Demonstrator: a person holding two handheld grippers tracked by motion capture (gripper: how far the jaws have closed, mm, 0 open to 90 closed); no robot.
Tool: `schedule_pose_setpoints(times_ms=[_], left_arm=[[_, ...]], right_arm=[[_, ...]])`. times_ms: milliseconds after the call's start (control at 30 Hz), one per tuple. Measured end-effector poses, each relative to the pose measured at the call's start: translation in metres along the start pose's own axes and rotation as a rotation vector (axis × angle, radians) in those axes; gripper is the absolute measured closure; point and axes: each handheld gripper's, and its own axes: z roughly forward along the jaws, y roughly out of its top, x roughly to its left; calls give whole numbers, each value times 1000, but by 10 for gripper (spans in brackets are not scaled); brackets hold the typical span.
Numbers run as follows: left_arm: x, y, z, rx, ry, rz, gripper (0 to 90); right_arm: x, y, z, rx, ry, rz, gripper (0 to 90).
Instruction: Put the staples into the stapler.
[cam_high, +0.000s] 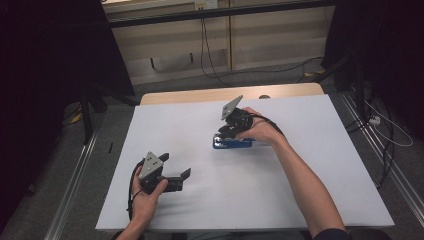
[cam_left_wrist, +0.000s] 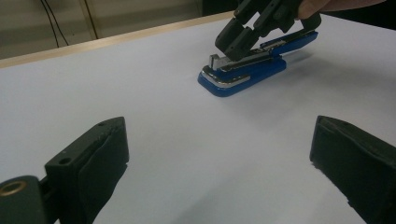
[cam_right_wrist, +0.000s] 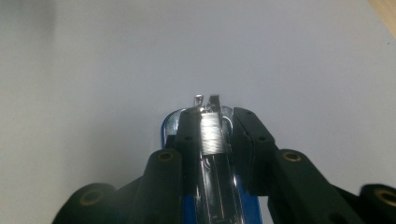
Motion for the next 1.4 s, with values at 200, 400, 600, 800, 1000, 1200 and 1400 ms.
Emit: schedule_pose_setpoints(times_ms=[200, 400, 600, 800, 1000, 1200, 1400], left_arm=[[0, 0, -1, -3, 0, 2, 48], [1, 0, -1, -3, 3, -2, 45], [1, 0, -1, -5, 7, -6, 43], [1, 0, 0, -1, 6, -2, 44], [1, 0, 0, 2, 7, -2, 43], [1, 0, -1, -1, 5, -1, 43], [1, 0, 0, 2, 6, -2, 44]], right_arm=[[-1, 0, -1, -21, -19, 39, 635], [1, -1, -2, -28, -45, 62, 496], [1, -7, -3, -52, -67, 130, 335], [2, -11, -5, -87, -80, 204, 249], [4, -13, -8, -108, -107, 261, 165], [6, -16, -14, -128, -150, 301, 101], [8, -20, -21, -174, -182, 329, 90]])
